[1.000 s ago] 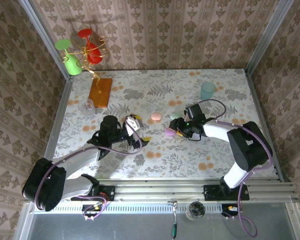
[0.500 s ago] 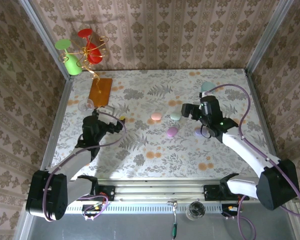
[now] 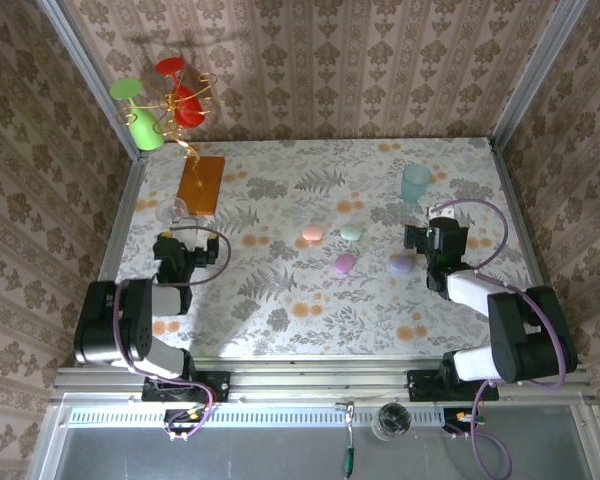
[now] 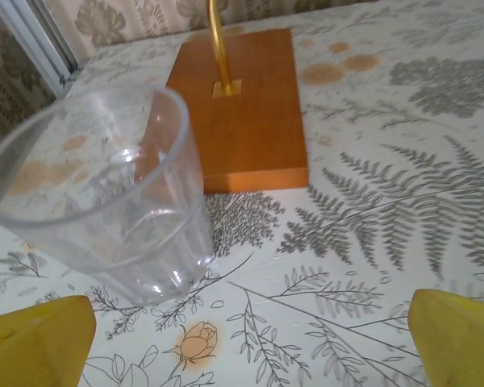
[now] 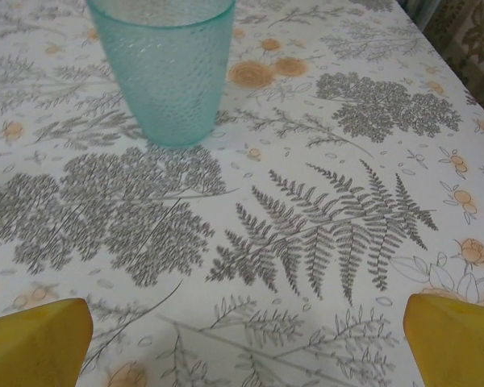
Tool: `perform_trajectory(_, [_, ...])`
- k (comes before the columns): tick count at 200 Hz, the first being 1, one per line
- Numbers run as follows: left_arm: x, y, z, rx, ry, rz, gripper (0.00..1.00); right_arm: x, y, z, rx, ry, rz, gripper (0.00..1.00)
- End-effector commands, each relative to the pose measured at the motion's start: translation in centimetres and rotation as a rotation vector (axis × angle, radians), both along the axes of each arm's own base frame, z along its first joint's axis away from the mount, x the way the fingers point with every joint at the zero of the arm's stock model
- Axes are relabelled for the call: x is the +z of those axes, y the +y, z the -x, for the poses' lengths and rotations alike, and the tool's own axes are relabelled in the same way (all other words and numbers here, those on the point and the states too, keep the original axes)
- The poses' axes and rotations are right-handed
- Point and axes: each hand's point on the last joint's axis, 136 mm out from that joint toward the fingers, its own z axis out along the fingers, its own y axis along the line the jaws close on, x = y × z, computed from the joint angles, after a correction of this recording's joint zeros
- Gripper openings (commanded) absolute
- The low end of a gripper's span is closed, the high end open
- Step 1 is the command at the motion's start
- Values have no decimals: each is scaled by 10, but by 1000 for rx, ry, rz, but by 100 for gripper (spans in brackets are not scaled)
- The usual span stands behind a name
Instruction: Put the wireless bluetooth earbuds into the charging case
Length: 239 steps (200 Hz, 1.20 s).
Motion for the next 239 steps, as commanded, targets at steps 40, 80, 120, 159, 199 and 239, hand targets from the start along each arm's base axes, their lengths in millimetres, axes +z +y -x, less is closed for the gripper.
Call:
perform_trajectory(40, [21,1,-19,17,-74,48,100,3,15,-21,130,-131,-88,100])
perform_trajectory(80, [17,2,-25,45,-27,15,100,1,16,-21,134,-140,-86,100])
perform_trajectory(120, [17,-4,-24,23,-36,-3,100,2,16,-21,134,-141,-86,100])
perform_trajectory(159, [17,-4,-24,22,-35,-2,100,1,16,-21,134,-140,-86,100])
perform_trajectory(199, [16,-4,-25,19,-28,5,100,1,16,-21,134,-140,-86,100])
perform_trajectory(239, [16,-3,-24,20,-28,6,100,2,16,-21,134,-145,-86,100])
